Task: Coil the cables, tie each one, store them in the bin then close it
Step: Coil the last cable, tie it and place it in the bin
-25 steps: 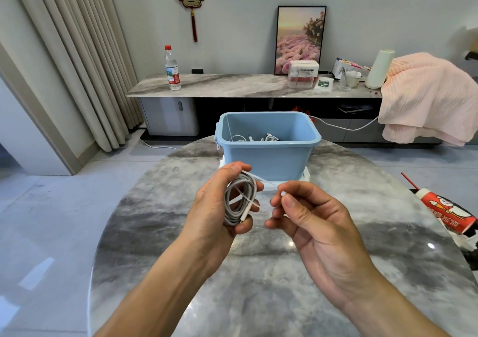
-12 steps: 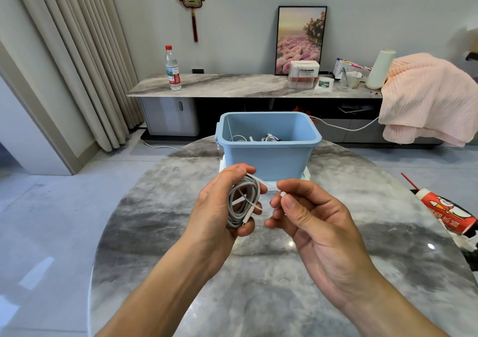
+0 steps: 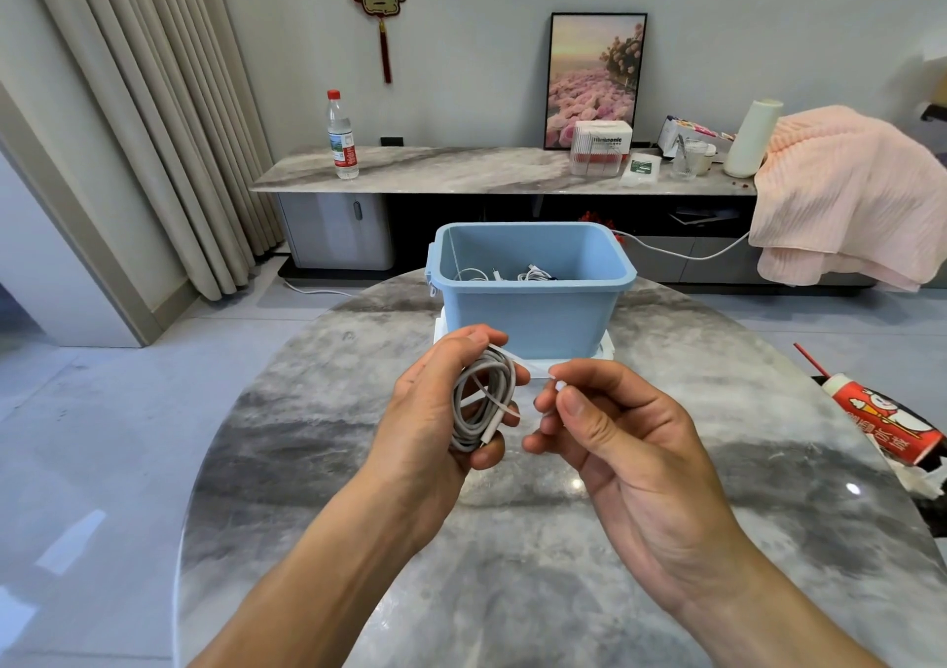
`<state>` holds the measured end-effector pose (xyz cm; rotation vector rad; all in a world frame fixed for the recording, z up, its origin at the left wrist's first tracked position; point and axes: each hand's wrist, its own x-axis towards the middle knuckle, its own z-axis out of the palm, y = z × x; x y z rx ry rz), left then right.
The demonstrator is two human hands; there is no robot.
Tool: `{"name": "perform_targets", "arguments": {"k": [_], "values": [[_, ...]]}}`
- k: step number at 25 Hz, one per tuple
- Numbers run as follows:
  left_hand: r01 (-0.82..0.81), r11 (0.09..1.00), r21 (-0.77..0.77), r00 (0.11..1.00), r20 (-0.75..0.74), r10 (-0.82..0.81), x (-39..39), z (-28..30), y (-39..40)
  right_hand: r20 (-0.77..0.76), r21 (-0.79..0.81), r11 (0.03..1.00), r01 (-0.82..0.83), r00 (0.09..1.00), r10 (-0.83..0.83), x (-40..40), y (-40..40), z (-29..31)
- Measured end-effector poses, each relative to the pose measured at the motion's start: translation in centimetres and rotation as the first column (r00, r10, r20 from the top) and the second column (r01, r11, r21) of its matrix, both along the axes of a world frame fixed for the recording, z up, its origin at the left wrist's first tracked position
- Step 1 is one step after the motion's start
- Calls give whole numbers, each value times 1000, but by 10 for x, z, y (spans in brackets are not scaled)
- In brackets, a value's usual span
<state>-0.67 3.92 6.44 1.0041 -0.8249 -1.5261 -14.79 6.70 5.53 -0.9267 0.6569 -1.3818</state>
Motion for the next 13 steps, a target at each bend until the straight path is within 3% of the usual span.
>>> {"name": "perform_targets", "arguments": {"k": [13], "values": [[15,1000,-4,1000,24,-15,-1,-1,0,-14,0,1000,8,1000,-8,-1,-1,-1]]}}
